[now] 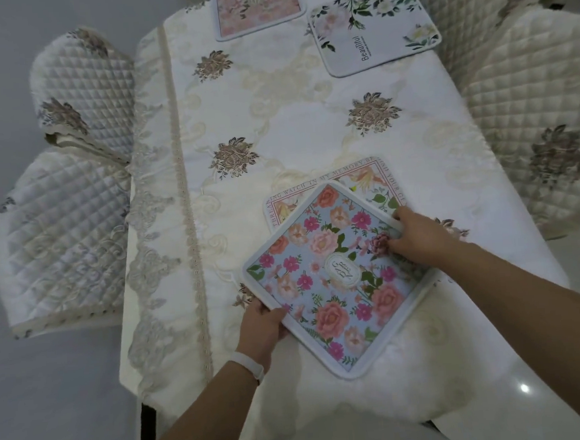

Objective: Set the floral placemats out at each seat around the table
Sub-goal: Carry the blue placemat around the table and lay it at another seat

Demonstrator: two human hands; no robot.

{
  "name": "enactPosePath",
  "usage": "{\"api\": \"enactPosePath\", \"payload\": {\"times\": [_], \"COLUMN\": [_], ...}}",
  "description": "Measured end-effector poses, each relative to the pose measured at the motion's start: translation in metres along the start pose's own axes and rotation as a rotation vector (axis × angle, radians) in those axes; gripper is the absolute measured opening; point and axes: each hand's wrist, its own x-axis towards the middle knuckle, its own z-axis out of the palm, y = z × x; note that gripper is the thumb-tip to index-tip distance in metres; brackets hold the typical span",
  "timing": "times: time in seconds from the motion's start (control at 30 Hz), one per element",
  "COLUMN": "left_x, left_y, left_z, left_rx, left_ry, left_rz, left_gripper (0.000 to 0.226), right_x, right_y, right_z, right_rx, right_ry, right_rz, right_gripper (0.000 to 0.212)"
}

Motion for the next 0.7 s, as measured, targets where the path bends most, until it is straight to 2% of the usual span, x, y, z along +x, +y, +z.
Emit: {"api": "enactPosePath", "payload": {"times": [0.3,0.47,0.7], "left_x": [-0.023,-0.035,-0.041], "left_y": [-0.015,-0.012,-0.005], "left_z": [-0.004,0.001,-0.017], "left_rx": [-0.006,-0.032,-0.042], "left_ry": [-0.032,0.030,0.086], "left_rz": [0.048,0.090,0.139], "left_gripper": [0.028,0.022,0.022], "right_x": [-0.040,-0.058,-0.073], "right_y": [0.009,0.010,-0.012], "right_z": [0.021,0.024,0.029], "right_rx": [0.112,0.157,0.162], "right_ry": [0.009,0.013,0.057], "right_rz": [0.020,-0.001,-0.054], "right_gripper": [0.021,0.026,0.013]}}
